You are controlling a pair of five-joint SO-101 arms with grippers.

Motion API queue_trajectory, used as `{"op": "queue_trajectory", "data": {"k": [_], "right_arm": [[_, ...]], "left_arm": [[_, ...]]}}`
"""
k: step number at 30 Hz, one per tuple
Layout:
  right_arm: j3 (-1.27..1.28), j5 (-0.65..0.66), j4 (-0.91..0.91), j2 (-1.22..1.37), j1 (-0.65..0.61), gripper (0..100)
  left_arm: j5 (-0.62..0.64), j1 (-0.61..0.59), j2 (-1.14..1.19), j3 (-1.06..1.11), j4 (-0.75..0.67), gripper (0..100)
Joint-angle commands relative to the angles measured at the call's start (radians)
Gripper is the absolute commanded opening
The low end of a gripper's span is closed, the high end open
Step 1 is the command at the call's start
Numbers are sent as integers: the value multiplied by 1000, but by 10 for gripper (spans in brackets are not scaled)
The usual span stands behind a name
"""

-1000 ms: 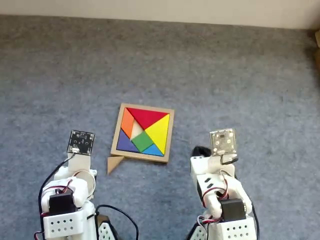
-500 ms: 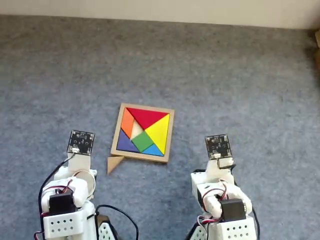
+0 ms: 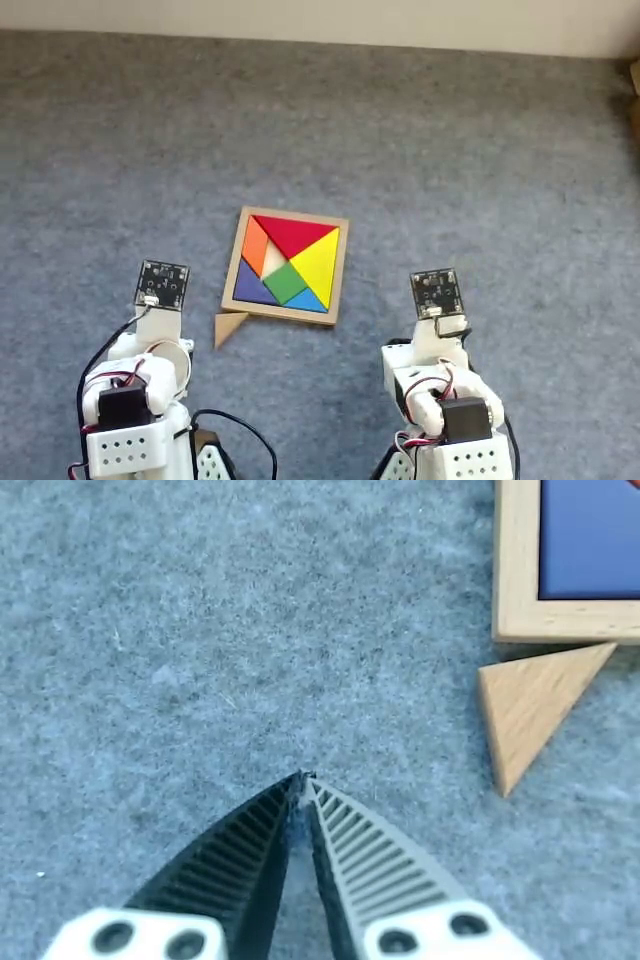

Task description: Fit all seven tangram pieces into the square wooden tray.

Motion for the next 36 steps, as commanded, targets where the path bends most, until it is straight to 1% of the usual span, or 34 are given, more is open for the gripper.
{"op": "queue_trajectory", "data": {"k": [1, 3, 4, 7, 8, 9, 13, 16, 18, 21, 25, 28, 32, 36], "right_arm": [[105, -3, 8, -21, 15, 27], [105, -3, 8, -21, 15, 27], [105, -5, 8, -21, 15, 27], [105, -5, 8, -21, 15, 27], [105, -5, 8, -21, 15, 27], [105, -5, 8, -21, 15, 27], [105, -5, 8, -21, 13, 27], [105, -5, 8, -22, 13, 27], [105, -5, 8, -22, 13, 27], [105, -5, 8, -22, 8, 27], [105, -5, 8, -22, 8, 27], [105, -5, 8, -22, 8, 27], [105, -5, 8, -22, 8, 27], [105, -5, 8, -22, 7, 27]], "left_arm": [[5, -38, -44, -42, 6, 8], [-6, -54, -44, -71, -3, 11], [-49, -47, -44, -91, -11, 11], [-302, -39, -44, -137, -29, 11], [-364, -39, -44, -154, -29, 11], [-377, -39, -44, -173, -29, 11], [-339, -38, -42, -269, -11, 11], [-342, 2, -38, -337, 77, 11], [-377, 21, 5, -346, 78, 11], [-390, 70, 145, -369, 77, 37], [-379, 120, 380, -458, 77, 134], [-322, 168, 532, -538, 77, 181], [-272, 274, 707, -602, 64, 185], [-184, 361, 860, -615, -48, 185]]}}
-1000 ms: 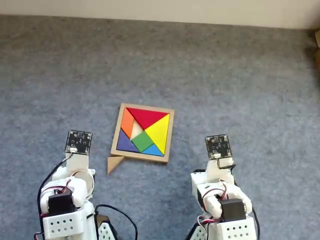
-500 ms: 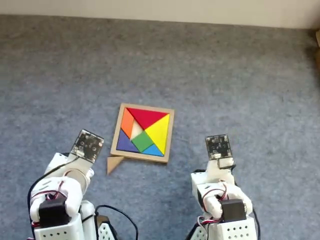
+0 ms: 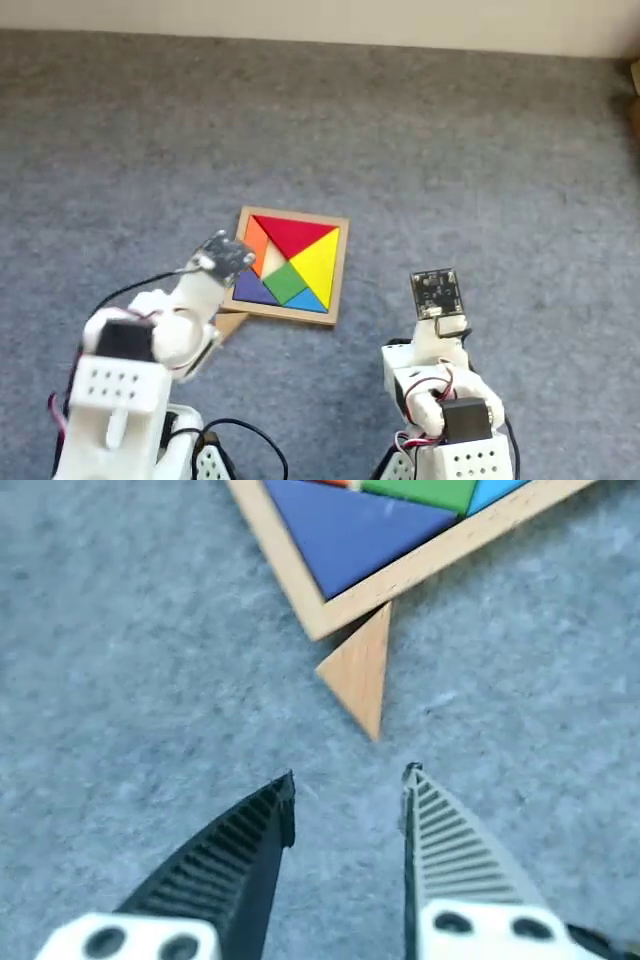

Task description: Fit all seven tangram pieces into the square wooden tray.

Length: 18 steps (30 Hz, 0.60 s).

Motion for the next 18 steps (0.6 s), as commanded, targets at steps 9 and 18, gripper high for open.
{"op": "queue_trajectory", "data": {"k": [9, 18], "right_arm": [[105, -6, 8, -22, 7, 27], [105, -5, 8, -22, 7, 27]], "left_arm": [[143, 108, 369, -59, -265, 185], [143, 116, 487, -59, -354, 185]]}}
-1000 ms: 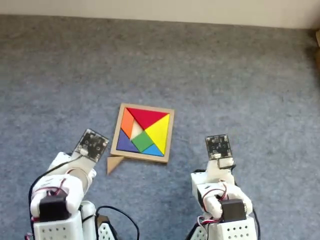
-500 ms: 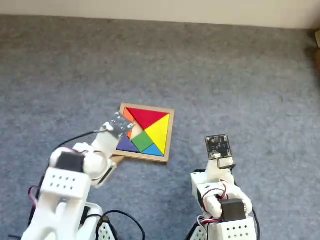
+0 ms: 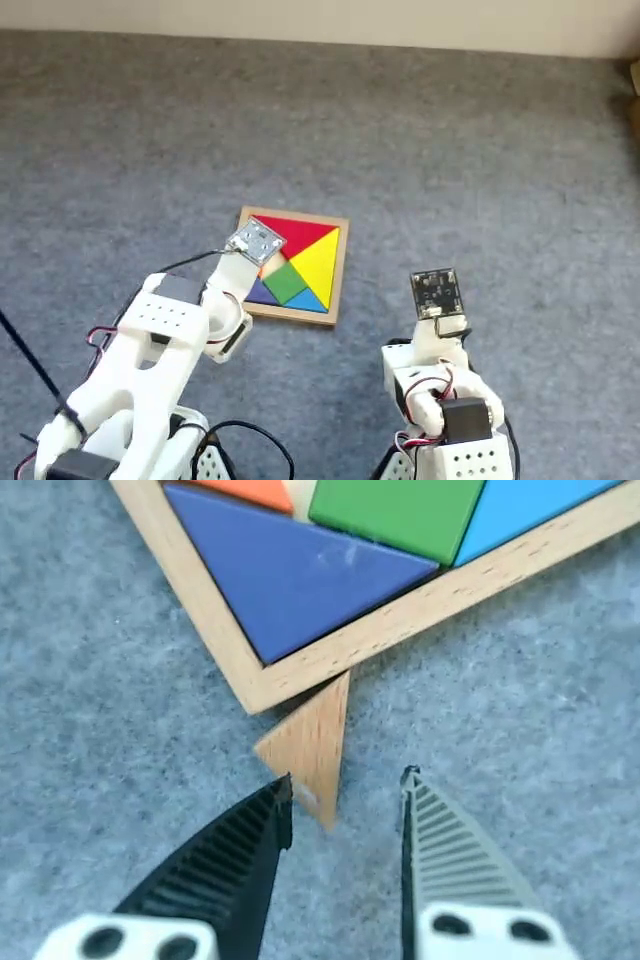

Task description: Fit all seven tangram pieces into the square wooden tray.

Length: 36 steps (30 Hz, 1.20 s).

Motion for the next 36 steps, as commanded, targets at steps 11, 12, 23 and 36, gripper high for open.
{"op": "queue_trajectory", "data": {"k": [11, 12, 23, 36], "right_arm": [[105, -3, 8, -22, 7, 27], [105, -3, 8, -22, 7, 27], [105, -3, 8, -22, 7, 27], [105, -3, 8, -22, 7, 27]], "left_arm": [[9, -8, 208, -124, -83, 185], [9, -25, 229, -142, -83, 185], [9, -94, 288, -183, -81, 120], [9, -87, 268, -188, -26, 10]]}}
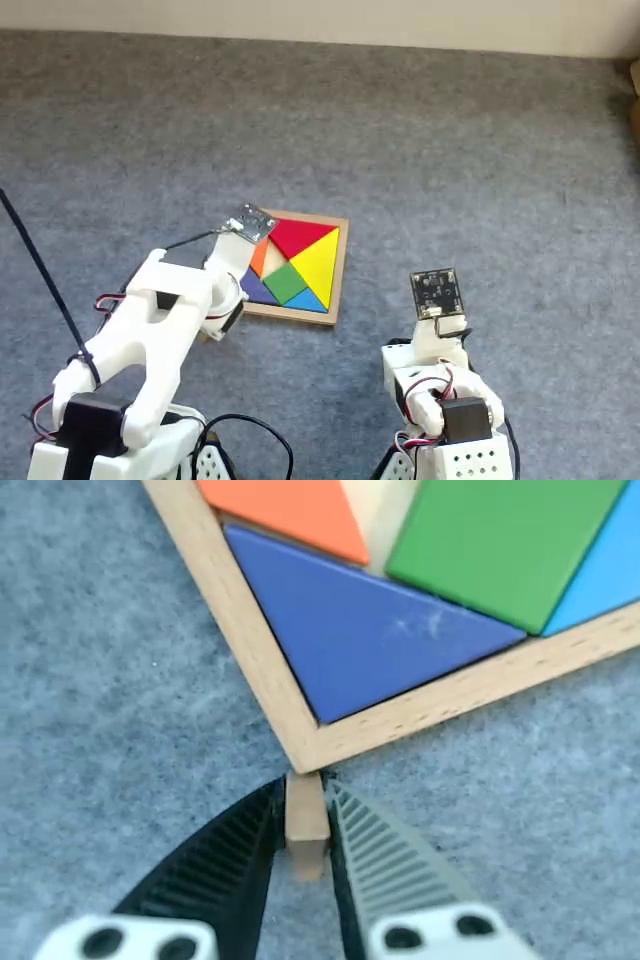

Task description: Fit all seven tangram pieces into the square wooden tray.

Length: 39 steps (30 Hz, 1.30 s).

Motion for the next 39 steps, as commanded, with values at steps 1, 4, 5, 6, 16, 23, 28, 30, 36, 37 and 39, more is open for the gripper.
{"op": "queue_trajectory", "data": {"k": [1, 4, 5, 6, 16, 23, 28, 30, 36, 37, 39], "right_arm": [[105, -3, 8, -22, 7, 27], [105, -3, 8, -22, 7, 27], [105, -3, 8, -22, 7, 27], [105, -3, 8, -22, 7, 27], [105, -3, 8, -22, 10, 27], [105, -3, 8, -19, 13, 27], [105, -3, 8, -19, 13, 27], [105, -3, 8, -19, 13, 27], [105, -3, 8, -19, 13, 27], [105, -3, 8, -19, 13, 27], [105, -3, 8, -22, 13, 27]], "left_arm": [[6, -15, -42, -36, 37, 10], [28, -15, -145, -33, 75, 5], [57, -15, -189, -35, 89, 5], [81, -15, -236, -36, 98, 5], [106, 124, -364, -170, 104, 5], [161, 199, -47, -401, 100, 5], [163, 239, 151, -547, 100, 5], [163, 246, 211, -593, 100, 5], [161, 294, 329, -650, 98, 5], [160, 302, 343, -653, 98, 5], [158, 305, 367, -664, 98, 5]]}}
